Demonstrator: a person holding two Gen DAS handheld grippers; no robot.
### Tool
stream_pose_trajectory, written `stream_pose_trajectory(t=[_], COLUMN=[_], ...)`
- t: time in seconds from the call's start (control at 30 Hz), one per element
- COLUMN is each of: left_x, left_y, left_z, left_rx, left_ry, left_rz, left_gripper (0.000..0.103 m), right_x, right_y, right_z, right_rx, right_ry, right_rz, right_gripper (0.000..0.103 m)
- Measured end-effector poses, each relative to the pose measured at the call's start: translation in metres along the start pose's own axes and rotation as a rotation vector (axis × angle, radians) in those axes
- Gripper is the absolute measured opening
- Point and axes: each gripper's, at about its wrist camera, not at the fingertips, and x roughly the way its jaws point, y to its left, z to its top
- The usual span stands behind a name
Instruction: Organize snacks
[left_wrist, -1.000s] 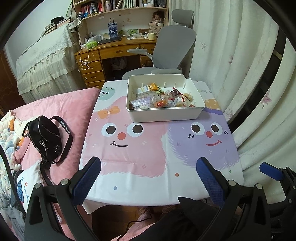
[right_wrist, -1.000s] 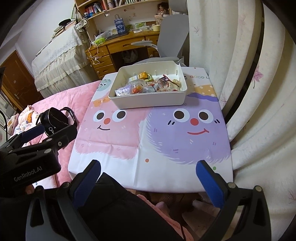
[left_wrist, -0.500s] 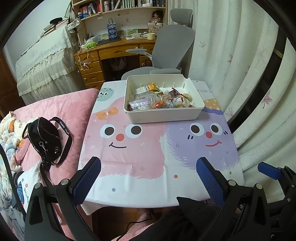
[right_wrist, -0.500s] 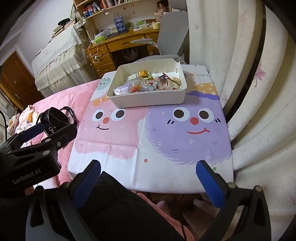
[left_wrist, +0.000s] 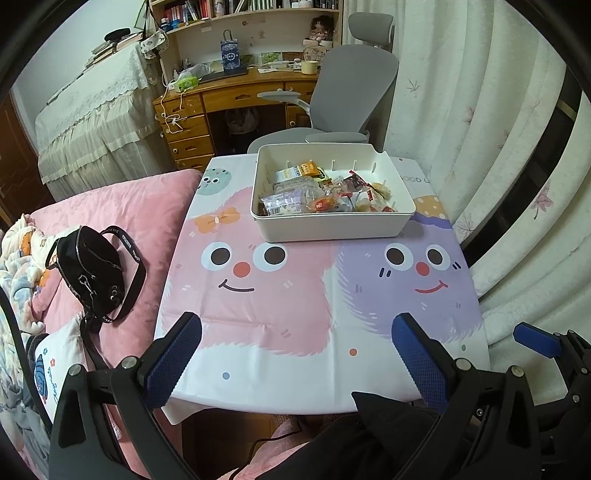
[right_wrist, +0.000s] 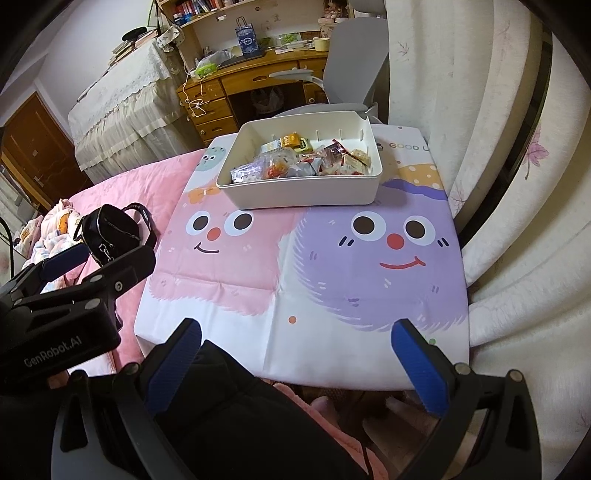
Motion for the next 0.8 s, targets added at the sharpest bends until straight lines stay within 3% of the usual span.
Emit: stream_pose_trajectory(t=[0.8], left_x=[0.0042], left_y=[-0.004], left_z=[0.0055], left_rx=[0.005], left_ry=[-0.001], left_rz=[0.002], left_gripper=[0.102], right_x=[0.0023], right_y=[-0.0065], right_z=[0.0083], right_rx=[0.002], right_ry=[0.0], right_rz=[0.008], right_gripper=[0.103])
